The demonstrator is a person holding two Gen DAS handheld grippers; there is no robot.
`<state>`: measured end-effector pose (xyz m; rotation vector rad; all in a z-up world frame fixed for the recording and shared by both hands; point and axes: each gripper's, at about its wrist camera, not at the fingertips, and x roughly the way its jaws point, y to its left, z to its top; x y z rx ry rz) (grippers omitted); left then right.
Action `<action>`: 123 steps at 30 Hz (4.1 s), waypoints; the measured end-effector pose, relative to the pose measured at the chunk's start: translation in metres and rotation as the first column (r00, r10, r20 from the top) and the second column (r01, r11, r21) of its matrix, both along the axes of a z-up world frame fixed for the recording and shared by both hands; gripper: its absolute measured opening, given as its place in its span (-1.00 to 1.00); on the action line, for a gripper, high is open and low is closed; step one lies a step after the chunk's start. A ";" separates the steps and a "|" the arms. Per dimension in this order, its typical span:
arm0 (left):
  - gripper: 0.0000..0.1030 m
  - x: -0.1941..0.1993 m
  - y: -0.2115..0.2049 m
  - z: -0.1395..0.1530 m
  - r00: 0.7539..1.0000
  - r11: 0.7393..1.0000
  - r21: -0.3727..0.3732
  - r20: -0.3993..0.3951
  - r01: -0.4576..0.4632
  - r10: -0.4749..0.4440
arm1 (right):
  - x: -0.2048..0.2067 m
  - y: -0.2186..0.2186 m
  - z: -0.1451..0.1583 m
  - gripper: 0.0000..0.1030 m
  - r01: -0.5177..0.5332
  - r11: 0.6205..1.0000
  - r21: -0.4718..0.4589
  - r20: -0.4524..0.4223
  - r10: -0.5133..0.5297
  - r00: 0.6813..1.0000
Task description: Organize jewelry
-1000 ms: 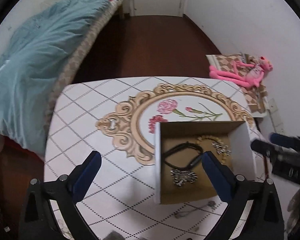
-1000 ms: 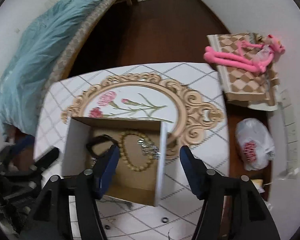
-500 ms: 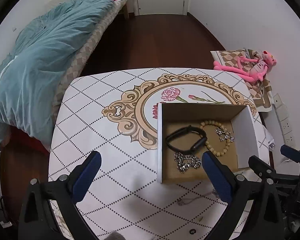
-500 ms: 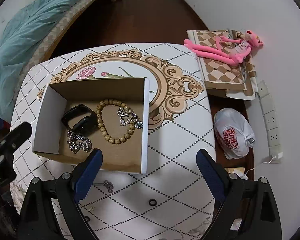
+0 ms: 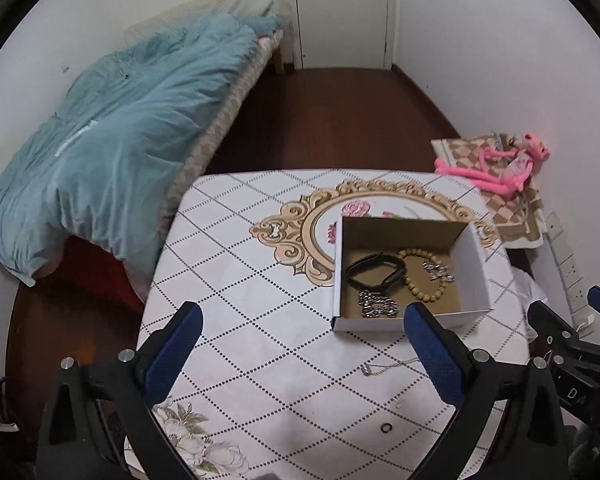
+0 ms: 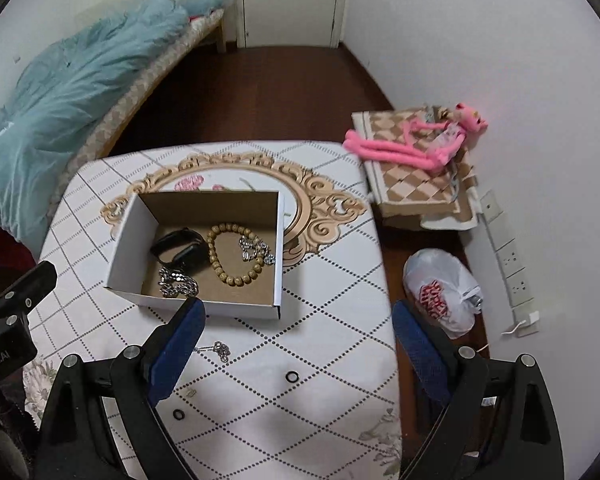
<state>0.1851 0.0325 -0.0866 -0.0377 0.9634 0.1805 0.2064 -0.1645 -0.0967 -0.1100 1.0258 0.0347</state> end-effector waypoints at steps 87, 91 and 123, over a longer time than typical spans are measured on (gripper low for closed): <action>-0.80 -0.060 -0.072 -0.126 0.967 0.970 -0.109 -0.114 0.217 -0.229 | -0.082 -0.062 -0.095 -0.74 0.040 0.978 0.206 0.037 -0.049 0.998; -0.80 -0.055 -0.067 -0.089 0.975 0.971 -0.105 -0.030 0.216 -0.220 | -0.077 -0.057 -0.072 -0.74 0.013 0.972 0.233 0.080 -0.033 0.996; 0.43 0.119 0.001 -0.058 0.984 0.958 -0.265 -0.100 0.114 -0.145 | 0.136 -0.004 -0.082 -0.40 -0.071 0.914 0.399 -0.172 0.150 0.974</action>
